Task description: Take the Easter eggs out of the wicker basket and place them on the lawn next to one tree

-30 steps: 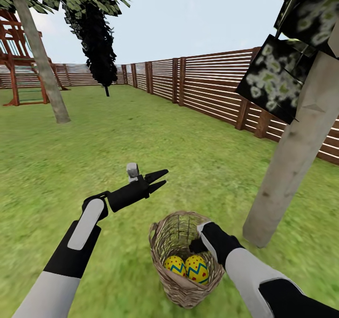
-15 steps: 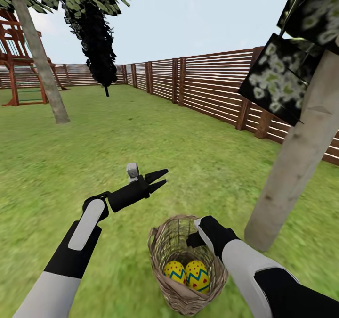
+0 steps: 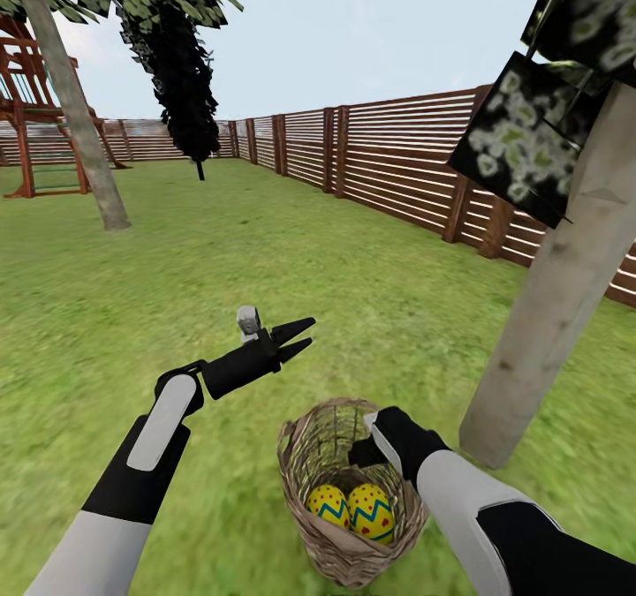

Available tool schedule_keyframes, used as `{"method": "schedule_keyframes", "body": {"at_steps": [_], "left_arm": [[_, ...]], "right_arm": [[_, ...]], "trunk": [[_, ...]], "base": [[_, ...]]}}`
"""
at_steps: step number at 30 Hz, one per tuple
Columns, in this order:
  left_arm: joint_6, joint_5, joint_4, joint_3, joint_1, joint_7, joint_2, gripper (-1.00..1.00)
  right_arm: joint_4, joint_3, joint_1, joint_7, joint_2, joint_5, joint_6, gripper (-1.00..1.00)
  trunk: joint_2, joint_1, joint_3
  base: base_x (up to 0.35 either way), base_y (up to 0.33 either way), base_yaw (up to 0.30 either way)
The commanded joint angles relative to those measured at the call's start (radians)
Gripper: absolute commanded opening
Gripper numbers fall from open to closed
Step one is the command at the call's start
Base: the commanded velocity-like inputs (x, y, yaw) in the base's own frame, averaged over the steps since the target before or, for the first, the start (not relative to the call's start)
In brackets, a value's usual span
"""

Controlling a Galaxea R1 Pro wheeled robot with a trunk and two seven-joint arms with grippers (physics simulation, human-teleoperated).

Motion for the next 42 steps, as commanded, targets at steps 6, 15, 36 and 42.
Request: {"method": "schedule_keyframes", "body": {"at_steps": [6,15,36,42], "left_arm": [[0.002,0.000,0.000,-0.002,-0.001,-0.003,0.000,1.00],[0.002,-0.001,0.001,-0.002,-0.001,-0.002,-0.002,1.00],[0.002,-0.003,0.002,-0.002,-0.001,-0.001,-0.001,1.00],[0.001,-0.003,0.003,-0.002,-0.001,-0.001,-0.001,1.00]], "right_arm": [[-0.024,0.010,0.000,0.002,0.003,0.006,0.004,1.00],[-0.033,0.011,0.000,0.001,0.003,0.012,-0.054,1.00],[-0.037,0.012,0.000,0.003,0.000,0.016,-0.093,1.00],[-0.054,0.012,0.000,0.019,-0.002,0.014,-0.097,1.00]], "trunk": [[-0.043,0.023,-0.020],[-0.106,0.057,-0.048],[-0.131,0.077,-0.127],[-0.132,0.080,-0.150]], "base": [[0.000,0.000,0.000],[0.000,0.000,0.000],[0.000,0.000,0.000],[0.000,0.000,0.000]]}}
